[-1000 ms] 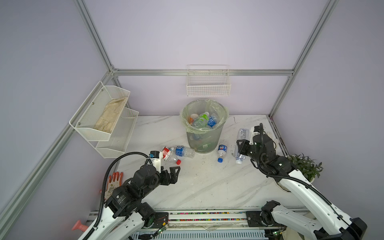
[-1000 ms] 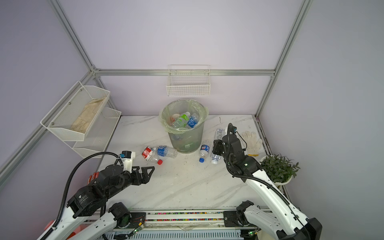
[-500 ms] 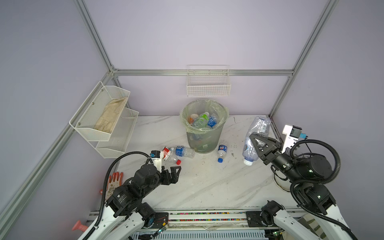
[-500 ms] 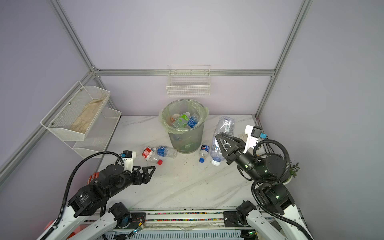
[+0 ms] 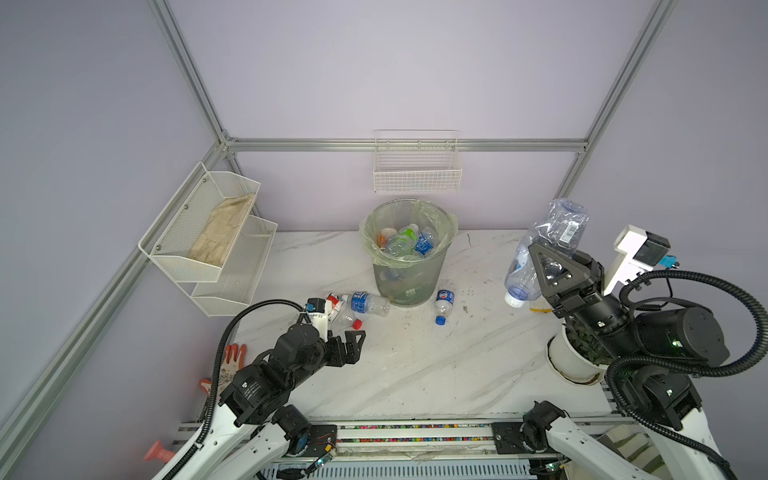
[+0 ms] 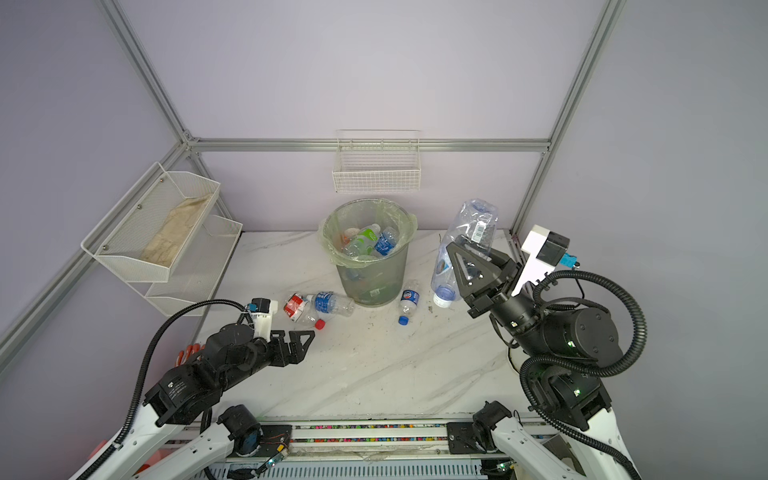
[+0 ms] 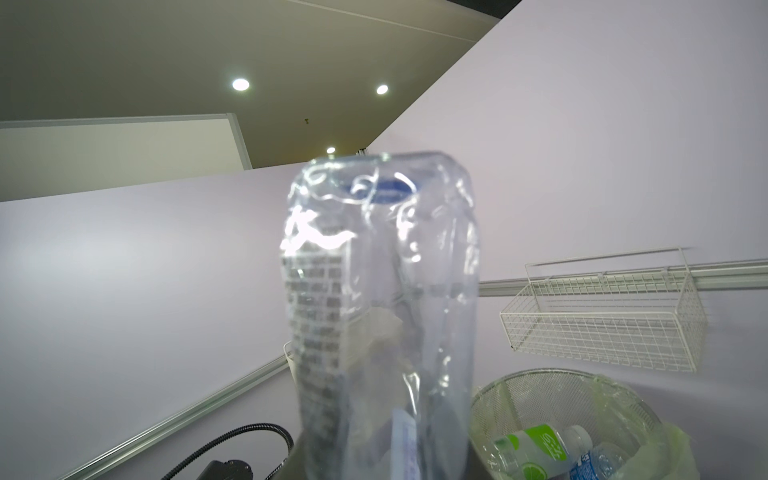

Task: Throw the plastic bottles in the bin
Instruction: 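Lift the crumpled clear bottle with the right gripper and swing it toward the bin, then open the right gripper over the bin to drop the clear bottle, then draw the right gripper back while the left gripper moves toward the red-capped bottles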

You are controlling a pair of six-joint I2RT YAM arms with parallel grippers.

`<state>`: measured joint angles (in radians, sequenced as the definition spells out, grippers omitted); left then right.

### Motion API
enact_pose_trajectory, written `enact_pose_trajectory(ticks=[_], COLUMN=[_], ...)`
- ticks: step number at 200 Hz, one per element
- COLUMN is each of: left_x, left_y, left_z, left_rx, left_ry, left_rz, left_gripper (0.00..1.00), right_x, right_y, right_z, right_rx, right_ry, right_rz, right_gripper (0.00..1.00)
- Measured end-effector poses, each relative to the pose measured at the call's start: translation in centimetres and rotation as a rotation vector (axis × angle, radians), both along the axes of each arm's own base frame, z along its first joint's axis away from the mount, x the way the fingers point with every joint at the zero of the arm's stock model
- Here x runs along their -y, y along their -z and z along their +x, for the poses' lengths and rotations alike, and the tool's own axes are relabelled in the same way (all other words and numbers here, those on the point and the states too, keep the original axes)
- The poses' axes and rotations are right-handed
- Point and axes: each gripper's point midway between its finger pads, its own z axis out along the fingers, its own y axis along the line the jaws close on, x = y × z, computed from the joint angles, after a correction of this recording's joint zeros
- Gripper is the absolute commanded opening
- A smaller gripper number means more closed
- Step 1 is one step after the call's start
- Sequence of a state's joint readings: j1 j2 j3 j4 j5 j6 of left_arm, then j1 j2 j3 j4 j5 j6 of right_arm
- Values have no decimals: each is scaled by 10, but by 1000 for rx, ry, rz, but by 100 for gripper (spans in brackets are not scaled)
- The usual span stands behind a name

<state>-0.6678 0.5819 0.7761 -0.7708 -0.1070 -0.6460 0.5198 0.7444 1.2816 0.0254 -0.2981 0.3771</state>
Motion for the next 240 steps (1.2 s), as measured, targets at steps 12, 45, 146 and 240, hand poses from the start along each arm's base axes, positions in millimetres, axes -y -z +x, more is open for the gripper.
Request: enact_pose_trajectory(ticks=[12, 45, 146, 240], left_x=[0, 0, -9, -9], left_y=[0, 0, -5, -2], left_z=[0, 0, -9, -9], left_rx=[-1, -1, 22, 8], left_ry=[0, 0, -5, -7], left_rz=[1, 1, -9, -1], left_gripper=[100, 100, 100, 100], right_x=[-3, -29, -138, -48], right_y=[-8, -13, 236, 41], right_z=[12, 63, 265, 138], right_rx=[0, -51, -625, -277], right_ry=[23, 48, 281, 335], right_rz=[-5, -46, -507, -153], right_gripper=[6, 10, 98, 98])
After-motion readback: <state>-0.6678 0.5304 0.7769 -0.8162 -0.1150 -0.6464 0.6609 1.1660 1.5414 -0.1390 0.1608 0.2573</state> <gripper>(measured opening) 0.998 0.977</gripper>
